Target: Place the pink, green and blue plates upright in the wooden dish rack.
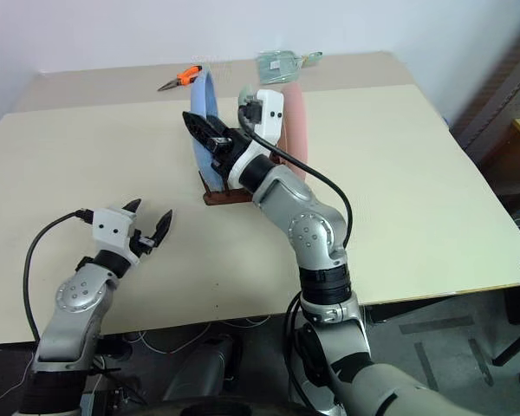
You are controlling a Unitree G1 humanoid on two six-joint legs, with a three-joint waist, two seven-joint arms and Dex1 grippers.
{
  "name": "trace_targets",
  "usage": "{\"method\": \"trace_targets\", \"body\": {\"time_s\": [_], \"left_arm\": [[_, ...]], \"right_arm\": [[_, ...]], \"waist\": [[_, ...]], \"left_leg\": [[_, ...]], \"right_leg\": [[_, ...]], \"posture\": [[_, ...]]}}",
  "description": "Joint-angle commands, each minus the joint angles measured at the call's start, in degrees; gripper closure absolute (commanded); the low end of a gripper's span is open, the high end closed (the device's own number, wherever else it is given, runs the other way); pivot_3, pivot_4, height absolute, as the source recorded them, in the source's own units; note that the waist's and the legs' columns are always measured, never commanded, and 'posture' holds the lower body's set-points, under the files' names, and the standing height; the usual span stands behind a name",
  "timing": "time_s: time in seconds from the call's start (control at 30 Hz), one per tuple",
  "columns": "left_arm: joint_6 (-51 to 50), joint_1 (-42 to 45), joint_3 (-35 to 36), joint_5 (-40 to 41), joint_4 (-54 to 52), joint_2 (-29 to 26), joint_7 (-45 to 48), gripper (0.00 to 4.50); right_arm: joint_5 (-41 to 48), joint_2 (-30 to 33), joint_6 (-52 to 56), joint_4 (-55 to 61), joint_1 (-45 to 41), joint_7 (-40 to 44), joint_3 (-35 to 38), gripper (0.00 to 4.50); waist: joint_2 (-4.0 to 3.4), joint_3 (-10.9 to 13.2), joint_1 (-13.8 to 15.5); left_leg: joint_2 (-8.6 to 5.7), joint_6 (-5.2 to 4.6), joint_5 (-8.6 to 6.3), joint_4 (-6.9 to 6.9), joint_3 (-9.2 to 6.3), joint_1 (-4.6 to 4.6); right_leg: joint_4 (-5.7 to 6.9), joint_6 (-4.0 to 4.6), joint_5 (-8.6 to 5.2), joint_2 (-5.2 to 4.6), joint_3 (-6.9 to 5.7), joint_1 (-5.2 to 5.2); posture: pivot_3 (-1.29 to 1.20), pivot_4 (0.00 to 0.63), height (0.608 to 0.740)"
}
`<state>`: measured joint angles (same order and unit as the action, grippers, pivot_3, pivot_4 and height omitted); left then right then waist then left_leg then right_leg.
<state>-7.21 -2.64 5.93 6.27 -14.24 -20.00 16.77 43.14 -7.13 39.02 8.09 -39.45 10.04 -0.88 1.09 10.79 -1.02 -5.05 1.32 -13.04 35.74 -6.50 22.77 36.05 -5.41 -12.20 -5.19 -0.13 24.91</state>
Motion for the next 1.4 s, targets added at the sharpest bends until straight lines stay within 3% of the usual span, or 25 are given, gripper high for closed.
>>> {"method": "trace_targets", "body": {"time_s": [0.03,0.13,0.43,0.6,0.73,0.87,1.1,1.4], "left_arm": [[0.7,0.1,0.2,0.0,-2.5,0.0,0.3,1.02],[0.5,0.1,0.1,-0.1,-2.6,0.0,0.4,1.02],[0.3,0.5,-1.0,-0.3,-2.6,0.4,0.5,1.02],[1.1,1.9,-0.7,-0.7,-0.7,0.3,0.4,1.02],[2.1,2.9,-1.1,-1.4,1.4,0.4,0.5,1.02],[3.3,4.3,-2.0,-2.4,4.4,0.6,0.6,1.02],[4.3,5.8,-2.8,-3.9,8.7,-0.2,1.0,1.02],[3.7,5.9,0.0,-4.6,10.5,-3.2,0.6,1.02]], "right_arm": [[-3.3,0.3,-2.7,0.7,-4.0,1.2,-1.5,1.53],[-7.7,2.1,-4.9,0.3,-5.2,3.0,-3.7,0.05],[-20.4,10.3,-14.1,0.5,-11.3,8.3,-6.2,0.05],[-23.5,23.9,-19.8,1.7,-12.9,13.1,2.0,0.05],[-24.3,36.6,-20.2,-1.0,-7.1,16.8,9.6,0.05],[-25.7,44.8,-21.2,-2.9,6.2,21.6,13.5,0.05],[-29.8,44.2,-26.2,-5.1,22.4,23.9,10.7,0.05],[-34.0,42.3,-34.9,-15.8,20.9,24.8,7.3,0.05]], "waist": [[-0.03,0.0,0.0],[-0.03,0.0,0.0],[-0.03,0.0,0.1],[-0.03,0.0,0.6],[-0.01,0.0,1.0],[-0.03,0.0,1.5],[-0.31,0.1,1.1],[-0.31,0.1,1.3]], "left_leg": [[0.0,0.0,0.0,0.0,0.0,0.0],[0.0,0.0,0.0,0.0,0.0,0.0],[0.0,0.0,0.0,0.01,0.01,0.0],[-0.02,0.0,0.0,0.05,-0.01,0.04],[-0.02,-0.11,-0.06,0.04,-0.02,0.06],[-0.01,-0.28,-0.15,0.01,0.15,0.05],[0.02,-0.31,-0.17,0.15,0.27,0.02],[0.0,-0.32,-0.18,0.27,0.26,0.03]], "right_leg": [[0.0,0.0,0.0,0.0,0.0,0.0],[0.0,0.0,0.0,0.01,-0.01,0.01],[-0.01,0.0,0.0,0.0,-0.01,0.0],[-0.1,-0.01,-0.01,-0.01,-0.05,-0.08],[-0.6,-0.01,0.0,0.0,-0.1,-0.32],[-0.77,-0.03,0.0,-0.08,-0.07,-0.39],[-0.7,-0.02,0.01,-0.09,0.0,-0.4],[-0.71,-0.05,0.03,-0.08,-0.01,-0.45]], "posture": [[0.0,0.15,0.739],[0.0,0.15,0.739],[0.0,0.15,0.739],[0.0,0.15,0.739],[0.0,0.15,0.739],[0.0,0.15,0.739],[0.0,0.15,0.739],[0.0,0.15,0.739]]}}
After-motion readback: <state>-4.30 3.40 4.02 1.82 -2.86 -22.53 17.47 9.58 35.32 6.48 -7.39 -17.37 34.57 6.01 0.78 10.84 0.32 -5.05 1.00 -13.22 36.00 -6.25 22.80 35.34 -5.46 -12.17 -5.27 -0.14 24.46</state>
